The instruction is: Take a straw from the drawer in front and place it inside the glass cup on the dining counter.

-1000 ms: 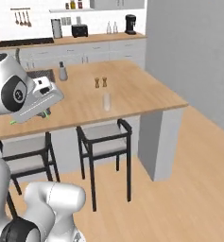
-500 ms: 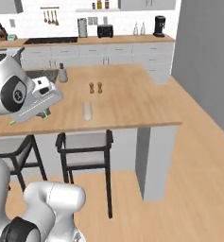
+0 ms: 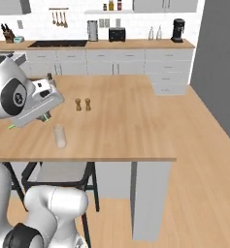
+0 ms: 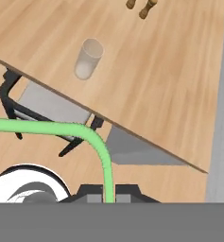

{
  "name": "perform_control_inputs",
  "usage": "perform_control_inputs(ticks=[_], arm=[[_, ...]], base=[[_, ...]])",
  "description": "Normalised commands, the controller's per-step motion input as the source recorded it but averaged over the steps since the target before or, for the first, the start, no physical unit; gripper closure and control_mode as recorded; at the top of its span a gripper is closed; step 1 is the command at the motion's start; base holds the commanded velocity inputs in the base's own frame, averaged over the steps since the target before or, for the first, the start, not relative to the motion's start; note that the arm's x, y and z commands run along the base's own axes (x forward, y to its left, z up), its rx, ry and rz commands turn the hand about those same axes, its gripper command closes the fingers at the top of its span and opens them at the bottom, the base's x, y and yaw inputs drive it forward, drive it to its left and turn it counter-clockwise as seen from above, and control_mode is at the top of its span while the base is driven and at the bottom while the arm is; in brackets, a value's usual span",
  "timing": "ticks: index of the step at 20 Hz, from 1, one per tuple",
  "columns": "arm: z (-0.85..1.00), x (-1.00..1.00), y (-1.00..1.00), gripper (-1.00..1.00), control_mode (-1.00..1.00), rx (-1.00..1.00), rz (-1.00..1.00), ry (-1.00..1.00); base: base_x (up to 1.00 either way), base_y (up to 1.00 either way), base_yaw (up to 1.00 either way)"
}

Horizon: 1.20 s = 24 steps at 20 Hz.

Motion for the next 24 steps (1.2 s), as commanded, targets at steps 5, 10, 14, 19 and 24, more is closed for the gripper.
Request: perform_control_inputs(ticks=[5,10,14,19,24], arm=[[0.00,0.00,0.00,1.00,1.00,0.00,0.00,0.00],[0.03,0.13,0.00,1.00,-1.00,0.03,0.03,0.02],[0.15,0.38,-0.06,1.00,-1.00,0.01,0.14,0.01],[0.02,0.32,-0.11,1.00,-1.00,-0.23,0.07,-0.05],[0.00,0.20,0.00,1.00,-1.00,-0.37,0.02,-0.11]], base=[[1.00,-0.01,0.07],[0.77,0.00,0.08],[0.00,0.00,0.00],[0.00,0.00,0.00],[0.00,0.00,0.00]])
